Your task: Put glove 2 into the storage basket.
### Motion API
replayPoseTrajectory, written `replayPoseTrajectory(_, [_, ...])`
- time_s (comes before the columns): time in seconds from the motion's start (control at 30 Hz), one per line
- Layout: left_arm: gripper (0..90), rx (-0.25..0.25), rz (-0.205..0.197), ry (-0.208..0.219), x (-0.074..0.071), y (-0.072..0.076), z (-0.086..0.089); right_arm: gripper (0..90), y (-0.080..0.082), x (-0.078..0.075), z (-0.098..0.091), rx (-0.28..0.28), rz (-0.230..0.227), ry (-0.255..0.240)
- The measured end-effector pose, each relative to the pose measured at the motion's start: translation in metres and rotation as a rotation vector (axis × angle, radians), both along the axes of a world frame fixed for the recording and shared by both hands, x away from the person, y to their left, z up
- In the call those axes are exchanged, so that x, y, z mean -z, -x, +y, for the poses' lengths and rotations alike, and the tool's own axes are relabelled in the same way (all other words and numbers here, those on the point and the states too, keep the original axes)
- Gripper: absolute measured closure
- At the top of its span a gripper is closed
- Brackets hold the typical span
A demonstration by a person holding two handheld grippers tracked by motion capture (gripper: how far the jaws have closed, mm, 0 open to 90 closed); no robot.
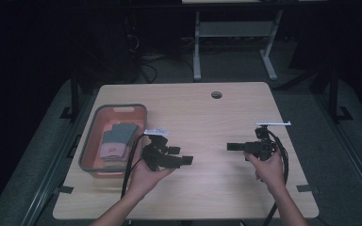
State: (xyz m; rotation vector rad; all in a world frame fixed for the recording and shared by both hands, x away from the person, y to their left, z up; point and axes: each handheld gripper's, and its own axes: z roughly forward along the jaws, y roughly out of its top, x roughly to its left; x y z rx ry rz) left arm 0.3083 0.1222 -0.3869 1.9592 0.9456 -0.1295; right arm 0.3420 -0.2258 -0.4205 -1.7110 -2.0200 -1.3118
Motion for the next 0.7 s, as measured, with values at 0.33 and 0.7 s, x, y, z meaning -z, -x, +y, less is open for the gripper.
replayPoseTrajectory(0.33, [25.4,0.022,0.019,-0.001,0.011,0.007,-0.009,44.5,0.012,0.013,-0.008,0.0,0.017,0.012])
replayPoseTrajectory(0.7, [24.4,0.041,0.001,-0.007,0.016,0.018,-0.01,42.9,0.029,0.019,-0.015,-0.013,0.005,0.023])
